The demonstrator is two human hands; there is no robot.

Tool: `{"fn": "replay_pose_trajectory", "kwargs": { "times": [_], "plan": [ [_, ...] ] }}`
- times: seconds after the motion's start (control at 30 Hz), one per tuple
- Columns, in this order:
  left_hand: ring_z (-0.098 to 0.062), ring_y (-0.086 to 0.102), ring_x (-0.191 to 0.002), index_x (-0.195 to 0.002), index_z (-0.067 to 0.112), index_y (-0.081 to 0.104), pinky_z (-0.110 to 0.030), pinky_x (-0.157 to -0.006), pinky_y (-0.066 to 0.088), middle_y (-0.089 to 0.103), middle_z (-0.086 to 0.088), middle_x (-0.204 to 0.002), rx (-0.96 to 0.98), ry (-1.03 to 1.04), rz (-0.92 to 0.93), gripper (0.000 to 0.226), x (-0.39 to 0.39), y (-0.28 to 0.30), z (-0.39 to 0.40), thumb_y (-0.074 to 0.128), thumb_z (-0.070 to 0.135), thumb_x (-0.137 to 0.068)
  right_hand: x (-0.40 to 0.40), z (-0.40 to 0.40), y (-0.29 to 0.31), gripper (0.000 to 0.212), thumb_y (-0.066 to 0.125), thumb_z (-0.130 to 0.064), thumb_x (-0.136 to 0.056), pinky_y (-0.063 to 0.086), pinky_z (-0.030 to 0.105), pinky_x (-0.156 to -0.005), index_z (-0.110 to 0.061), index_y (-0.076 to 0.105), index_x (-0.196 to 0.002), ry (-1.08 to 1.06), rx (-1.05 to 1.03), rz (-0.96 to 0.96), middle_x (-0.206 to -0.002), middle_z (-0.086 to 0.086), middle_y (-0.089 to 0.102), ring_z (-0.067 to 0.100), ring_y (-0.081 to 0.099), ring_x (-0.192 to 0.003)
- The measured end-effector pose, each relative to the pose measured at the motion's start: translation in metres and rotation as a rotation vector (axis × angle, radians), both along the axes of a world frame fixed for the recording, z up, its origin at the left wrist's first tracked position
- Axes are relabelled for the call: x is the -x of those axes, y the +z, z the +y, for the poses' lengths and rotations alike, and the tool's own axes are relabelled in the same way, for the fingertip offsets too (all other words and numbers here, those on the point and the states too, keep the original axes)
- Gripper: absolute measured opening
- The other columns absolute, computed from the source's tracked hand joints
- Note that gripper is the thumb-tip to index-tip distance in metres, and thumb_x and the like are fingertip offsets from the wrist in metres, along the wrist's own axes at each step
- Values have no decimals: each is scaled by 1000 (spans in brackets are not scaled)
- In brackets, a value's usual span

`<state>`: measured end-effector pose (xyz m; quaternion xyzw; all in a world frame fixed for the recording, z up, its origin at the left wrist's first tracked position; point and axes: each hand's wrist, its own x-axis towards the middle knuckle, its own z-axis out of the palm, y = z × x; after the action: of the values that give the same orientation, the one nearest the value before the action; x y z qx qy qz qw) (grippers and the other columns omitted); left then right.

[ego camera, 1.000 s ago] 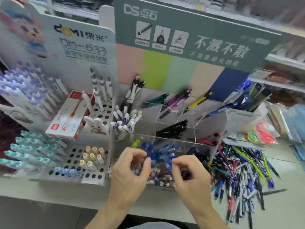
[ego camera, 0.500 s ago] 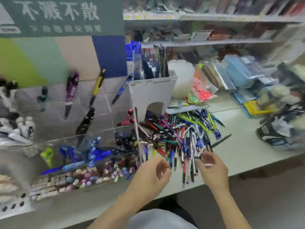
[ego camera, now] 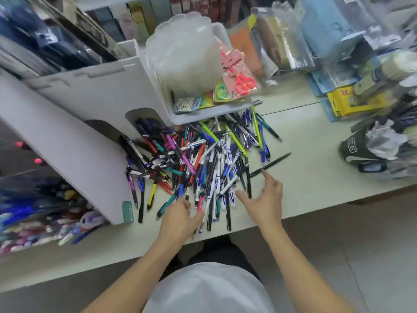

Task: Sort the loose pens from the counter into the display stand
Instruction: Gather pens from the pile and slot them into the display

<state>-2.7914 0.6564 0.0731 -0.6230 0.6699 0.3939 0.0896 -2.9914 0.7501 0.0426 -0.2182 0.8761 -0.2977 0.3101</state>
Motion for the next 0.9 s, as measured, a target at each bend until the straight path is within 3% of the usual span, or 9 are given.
{"fn": "replay_pose_trajectory", "kwargs": {
  "times": [0.13, 0.3, 0.37, 0.43, 0.53, 0.63, 0.73, 0.8, 0.9],
  "plan": [
    [-11, 62, -81, -108, 14, 59, -27, -74, 51, 63, 6, -84, 19, 138, 39, 41, 18, -4, 5, 76, 40, -81, -7, -23, 1, 94, 87, -41, -75, 35, 22, -101, -20, 36, -152, 189, -3, -21, -138, -2, 33, 14, 40, -129],
    [1, 55, -66, -77, 29, 48, -21, -62, 45, 58, 13, -70, 8, 202, 60, 32, 43, -1, 0, 79, 38, -82, -15, -35, 5, 75, 85, -36, -78, 50, 29, -97, -18, 48, -140, 261, -7, -69, -123, -8, 34, 15, 55, -107],
    [-5, 55, -61, -69, 30, 47, -29, -65, 49, 58, 10, -65, -24, 206, 70, 35, 50, -3, -5, 79, 39, -82, -16, -39, 7, 72, 83, -34, -79, 53, 32, -93, -18, 47, -139, 283, -16, -100, -121, -8, 36, 17, 61, -99],
    [-16, 55, -57, -67, 16, 59, -33, -61, 48, 60, 1, -61, -57, 208, 84, 36, 53, -8, -12, 79, 43, -81, -16, -43, 8, 73, 82, -34, -79, 54, 37, -93, -19, 45, -140, 288, -27, -115, -122, -5, 40, 20, 63, -98],
    [-19, 41, -50, -63, 11, 51, -29, -52, 32, 46, -2, -54, -152, 255, 89, 52, 58, -15, -22, 77, 53, -79, -11, -48, 5, 68, 82, -36, -79, 50, 30, -92, -18, 50, -136, 258, -50, -120, -120, -1, 53, 17, 62, -101],
    [-18, 57, -58, -84, 14, 65, -30, -50, 42, 63, 0, -65, -216, 206, 105, 41, 68, -16, -29, 70, 54, -85, -3, -51, 7, 43, 81, -26, -83, 46, 9, -67, -12, 63, -120, 181, -66, -226, -92, -8, 66, -3, 65, -77],
    [-6, 57, -73, -110, 15, 66, -17, -54, 38, 67, 4, -88, -237, 140, 111, 38, 76, -8, -33, 66, 49, -92, -1, -52, 6, 14, 69, -8, -93, 44, 6, -49, -1, 69, -105, 132, -41, -427, -74, -11, 67, -6, 63, -49],
    [-10, 58, -82, -114, 15, 65, -19, -61, 41, 66, 4, -95, -275, 147, 149, 35, 78, -8, -35, 64, 44, -94, 0, -54, 6, 10, 64, -4, -94, 50, 12, -51, -1, 71, -100, 137, -21, -464, -71, -8, 72, -2, 67, -51],
    [-11, 61, -98, -110, 23, 62, -24, -82, 44, 66, 9, -102, -319, 146, 217, 22, 75, -3, -37, 62, 40, -97, -2, -60, 7, 9, 66, -9, -94, 64, 44, -70, -6, 74, -97, 102, -8, -586, -76, 6, 78, 23, 76, -67]
  ]
}}
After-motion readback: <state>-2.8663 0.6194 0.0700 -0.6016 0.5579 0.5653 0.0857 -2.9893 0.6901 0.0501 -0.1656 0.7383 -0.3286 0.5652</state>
